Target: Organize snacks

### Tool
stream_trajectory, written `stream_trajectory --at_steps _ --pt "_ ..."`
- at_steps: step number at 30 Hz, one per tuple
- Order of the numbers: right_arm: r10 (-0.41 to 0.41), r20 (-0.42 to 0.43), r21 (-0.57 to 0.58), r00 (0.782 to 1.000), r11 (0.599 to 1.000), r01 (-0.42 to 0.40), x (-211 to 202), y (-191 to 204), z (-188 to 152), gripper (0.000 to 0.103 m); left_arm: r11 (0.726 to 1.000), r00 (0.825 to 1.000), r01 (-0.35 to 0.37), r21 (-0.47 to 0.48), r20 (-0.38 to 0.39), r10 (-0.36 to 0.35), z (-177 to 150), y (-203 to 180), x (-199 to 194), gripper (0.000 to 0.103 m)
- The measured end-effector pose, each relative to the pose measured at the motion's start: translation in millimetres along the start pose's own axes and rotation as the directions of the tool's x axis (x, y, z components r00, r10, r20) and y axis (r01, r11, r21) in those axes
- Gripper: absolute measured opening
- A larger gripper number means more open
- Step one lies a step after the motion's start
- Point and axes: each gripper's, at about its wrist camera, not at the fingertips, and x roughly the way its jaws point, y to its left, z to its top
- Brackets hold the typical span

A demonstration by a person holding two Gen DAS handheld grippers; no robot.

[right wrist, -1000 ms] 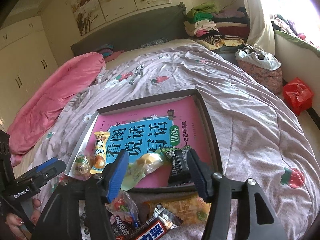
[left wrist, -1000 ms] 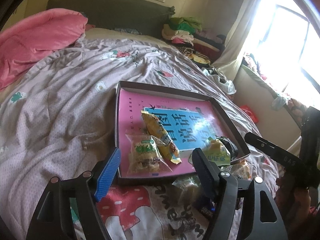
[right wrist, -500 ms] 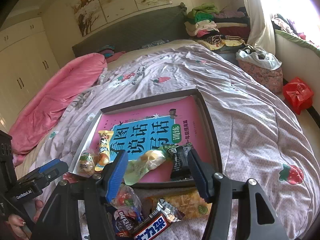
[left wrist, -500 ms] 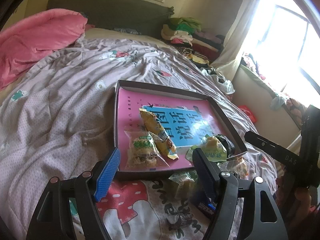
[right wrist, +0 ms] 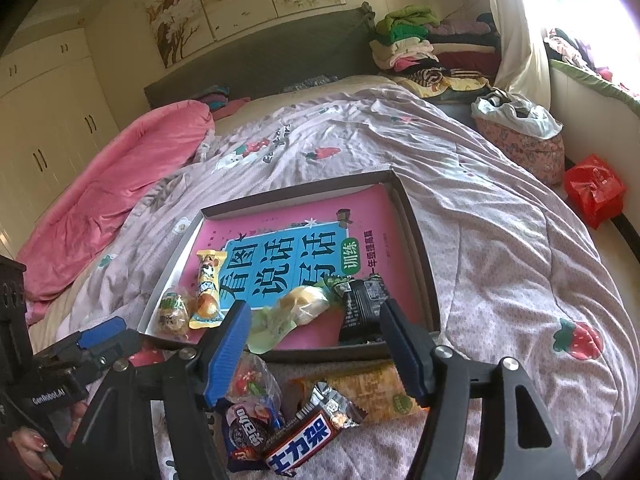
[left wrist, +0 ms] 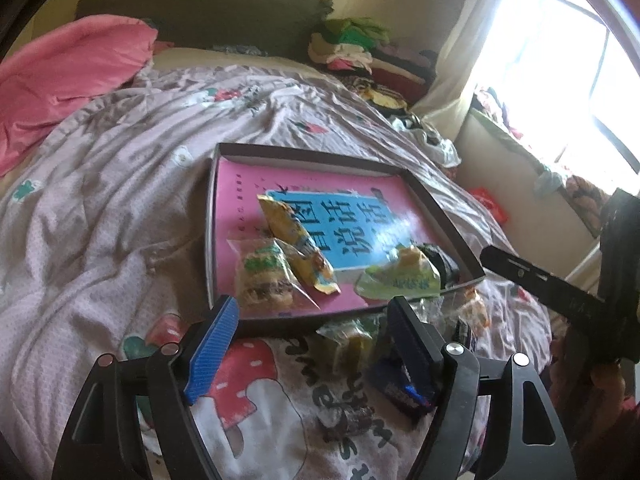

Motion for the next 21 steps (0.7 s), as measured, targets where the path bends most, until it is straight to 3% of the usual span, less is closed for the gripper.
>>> stream_trajectory --at_steps 21 --pt "-0.008 -0.064 0.003 0.998 1.000 0.008 -8 -2 -31 0.067 0.999 0.998 -0.006 0.051 -0.061 0.009 -12 -15 4 0.078"
